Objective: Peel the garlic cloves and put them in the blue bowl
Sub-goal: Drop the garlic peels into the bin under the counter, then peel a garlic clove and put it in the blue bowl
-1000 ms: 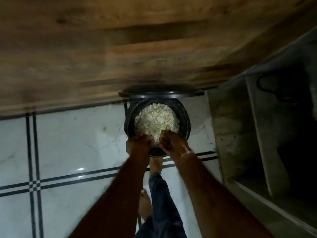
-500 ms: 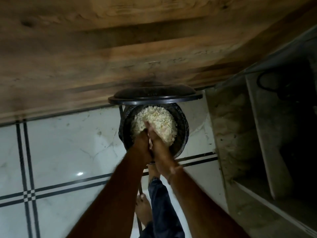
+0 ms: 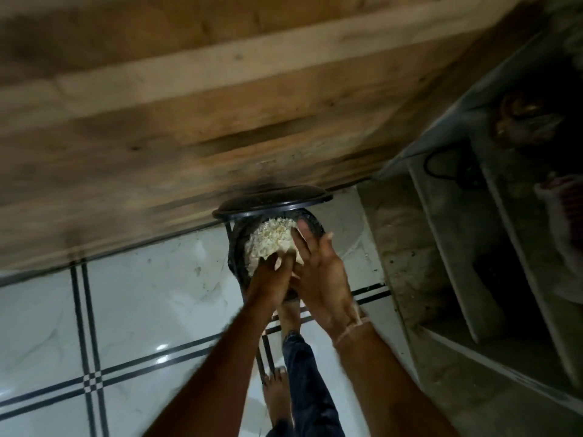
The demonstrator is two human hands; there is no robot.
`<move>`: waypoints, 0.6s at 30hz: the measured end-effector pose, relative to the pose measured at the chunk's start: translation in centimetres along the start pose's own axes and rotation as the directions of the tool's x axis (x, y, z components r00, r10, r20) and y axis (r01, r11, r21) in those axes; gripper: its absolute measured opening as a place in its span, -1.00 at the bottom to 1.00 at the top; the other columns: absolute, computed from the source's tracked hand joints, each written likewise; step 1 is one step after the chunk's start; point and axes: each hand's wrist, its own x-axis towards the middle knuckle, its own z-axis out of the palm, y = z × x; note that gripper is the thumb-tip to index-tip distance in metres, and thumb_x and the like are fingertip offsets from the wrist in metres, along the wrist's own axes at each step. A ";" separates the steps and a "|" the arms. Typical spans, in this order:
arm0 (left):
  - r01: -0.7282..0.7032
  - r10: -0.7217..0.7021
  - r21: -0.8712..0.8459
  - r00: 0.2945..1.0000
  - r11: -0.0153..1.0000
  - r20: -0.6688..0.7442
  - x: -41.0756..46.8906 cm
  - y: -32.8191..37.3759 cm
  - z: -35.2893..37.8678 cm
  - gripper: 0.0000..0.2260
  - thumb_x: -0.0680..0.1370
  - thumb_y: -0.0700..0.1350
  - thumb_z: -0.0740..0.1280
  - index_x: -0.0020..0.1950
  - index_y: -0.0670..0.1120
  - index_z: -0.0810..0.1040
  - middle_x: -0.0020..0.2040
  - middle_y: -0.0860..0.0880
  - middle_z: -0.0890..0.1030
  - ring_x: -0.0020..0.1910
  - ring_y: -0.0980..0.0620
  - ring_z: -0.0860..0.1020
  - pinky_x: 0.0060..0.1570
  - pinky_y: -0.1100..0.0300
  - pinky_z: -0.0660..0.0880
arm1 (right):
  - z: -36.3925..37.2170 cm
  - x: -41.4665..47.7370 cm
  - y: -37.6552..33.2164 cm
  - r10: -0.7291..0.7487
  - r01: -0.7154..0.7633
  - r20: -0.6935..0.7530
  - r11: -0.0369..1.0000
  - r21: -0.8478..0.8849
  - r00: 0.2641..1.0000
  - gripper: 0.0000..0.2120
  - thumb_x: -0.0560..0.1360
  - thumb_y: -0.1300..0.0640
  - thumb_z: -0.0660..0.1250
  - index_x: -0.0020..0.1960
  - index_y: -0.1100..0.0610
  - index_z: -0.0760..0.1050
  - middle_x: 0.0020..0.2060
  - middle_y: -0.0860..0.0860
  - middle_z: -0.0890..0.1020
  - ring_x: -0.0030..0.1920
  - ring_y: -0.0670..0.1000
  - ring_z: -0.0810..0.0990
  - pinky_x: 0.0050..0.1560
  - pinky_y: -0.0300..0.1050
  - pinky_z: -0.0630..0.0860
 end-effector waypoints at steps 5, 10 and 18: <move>-0.272 0.284 0.088 0.943 0.958 -0.172 -12.5 2.5 -2.9 -0.47 0.64 0.08 0.36 0.58 -0.04 0.37 0.56 -0.12 0.41 0.51 -0.12 0.39 0.48 0.03 0.34 | -0.5 -11.5 -2.6 -0.131 0.064 -0.182 0.940 -0.335 0.974 -0.65 0.71 -0.06 0.19 0.37 0.07 0.56 0.16 -0.04 0.66 0.22 0.00 0.62 -0.21 -0.45 0.51; -0.503 0.546 0.246 0.824 0.828 -0.153 -26.6 4.2 -1.3 -0.55 0.63 -0.01 0.39 0.50 -0.06 0.47 0.46 -0.12 0.51 0.44 -0.11 0.46 0.42 0.04 0.38 | -2.7 -26.7 -3.3 -0.319 0.161 -0.278 0.867 -0.472 0.906 -0.87 0.71 0.09 0.25 0.19 -0.02 0.55 0.00 -0.20 0.57 0.01 -0.19 0.55 -0.05 -0.44 0.47; -0.779 0.799 0.354 0.588 0.517 0.126 -43.5 5.3 8.4 -0.61 0.64 0.05 0.37 0.46 0.08 0.48 0.42 0.01 0.50 0.40 0.01 0.46 0.27 0.14 0.43 | -11.3 -46.3 -5.4 -0.579 0.296 -0.310 0.722 -0.626 0.754 -0.72 0.70 -0.03 0.22 0.33 0.01 0.56 0.10 -0.18 0.61 0.12 -0.16 0.61 0.15 -0.18 0.57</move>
